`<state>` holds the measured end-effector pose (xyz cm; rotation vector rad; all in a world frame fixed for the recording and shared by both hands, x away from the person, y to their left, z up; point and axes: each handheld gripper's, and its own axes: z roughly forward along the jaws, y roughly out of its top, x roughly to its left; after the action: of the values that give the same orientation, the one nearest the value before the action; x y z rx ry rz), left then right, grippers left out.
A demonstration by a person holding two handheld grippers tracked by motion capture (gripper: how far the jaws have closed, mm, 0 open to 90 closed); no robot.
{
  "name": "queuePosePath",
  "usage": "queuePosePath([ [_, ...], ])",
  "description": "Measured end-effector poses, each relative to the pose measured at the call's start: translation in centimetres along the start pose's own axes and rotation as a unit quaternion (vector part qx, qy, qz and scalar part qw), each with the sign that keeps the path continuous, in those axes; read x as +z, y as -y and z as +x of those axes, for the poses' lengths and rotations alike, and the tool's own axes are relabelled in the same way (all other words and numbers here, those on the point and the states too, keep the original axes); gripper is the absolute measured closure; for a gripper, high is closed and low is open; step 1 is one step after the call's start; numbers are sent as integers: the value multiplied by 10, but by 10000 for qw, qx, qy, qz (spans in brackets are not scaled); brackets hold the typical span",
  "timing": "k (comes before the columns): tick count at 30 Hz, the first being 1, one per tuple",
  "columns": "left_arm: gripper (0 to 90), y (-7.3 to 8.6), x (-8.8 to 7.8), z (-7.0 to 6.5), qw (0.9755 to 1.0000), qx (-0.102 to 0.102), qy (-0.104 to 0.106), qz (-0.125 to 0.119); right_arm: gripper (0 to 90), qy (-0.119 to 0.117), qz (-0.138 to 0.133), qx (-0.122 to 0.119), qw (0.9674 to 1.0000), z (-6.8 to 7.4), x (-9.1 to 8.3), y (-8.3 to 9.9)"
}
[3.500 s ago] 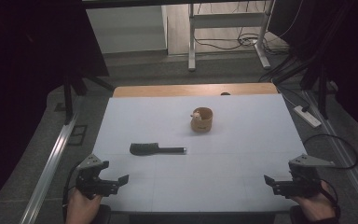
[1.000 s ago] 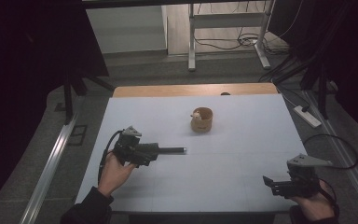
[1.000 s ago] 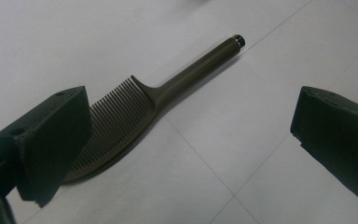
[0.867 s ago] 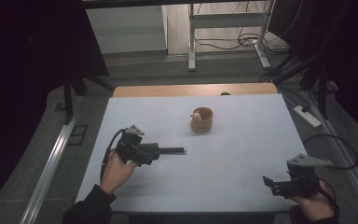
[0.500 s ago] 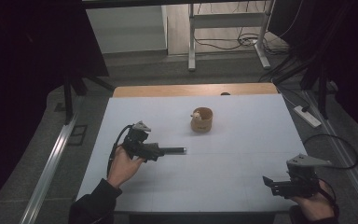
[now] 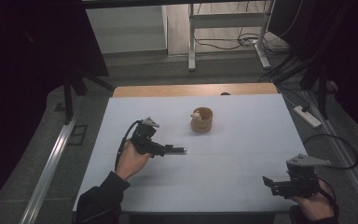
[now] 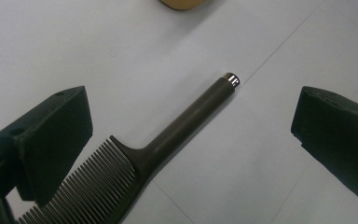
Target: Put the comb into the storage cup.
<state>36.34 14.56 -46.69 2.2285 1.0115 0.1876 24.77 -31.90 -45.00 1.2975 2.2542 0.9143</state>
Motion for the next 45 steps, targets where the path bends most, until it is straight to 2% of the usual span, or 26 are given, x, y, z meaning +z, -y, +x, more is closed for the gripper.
queuePosePath([
  [16, 0, -18, 20, 1, 9999, 121, 37, 90, 4, -6, 17, -12, 10000, 0, 0, 0],
  [23, 0, -24, 31, 0, 9998, 72, 74, 165, 5, -7, 24, -15, 10000, 0, 1, 0],
  [25, 7, -25, 32, -1, 9998, 68, 25, 176, 5, -9, 23, -20, 10000, 0, 0, 0],
  [27, 97, -25, 33, -2, 9996, 151, -52, 228, 5, -13, 24, -28, 10000, 0, 0, 0],
  [29, 266, -25, 32, -3, 9994, 251, 27, 238, 5, -15, 24, -31, 10000, 0, 0, 0],
  [31, 462, -26, 33, -3, 9993, 243, 142, 250, 7, -18, 25, -37, 10000, 0, 0, 0],
  [37, 873, -28, 37, -4, 9987, 232, 223, 385, 11, -17, 31, -54, 10000, 1, 0, 0],
  [45, 884, -26, 46, -5, 9985, 205, 105, 496, 14, -9, 23, -88, 10000, 1, 1, 0],
])
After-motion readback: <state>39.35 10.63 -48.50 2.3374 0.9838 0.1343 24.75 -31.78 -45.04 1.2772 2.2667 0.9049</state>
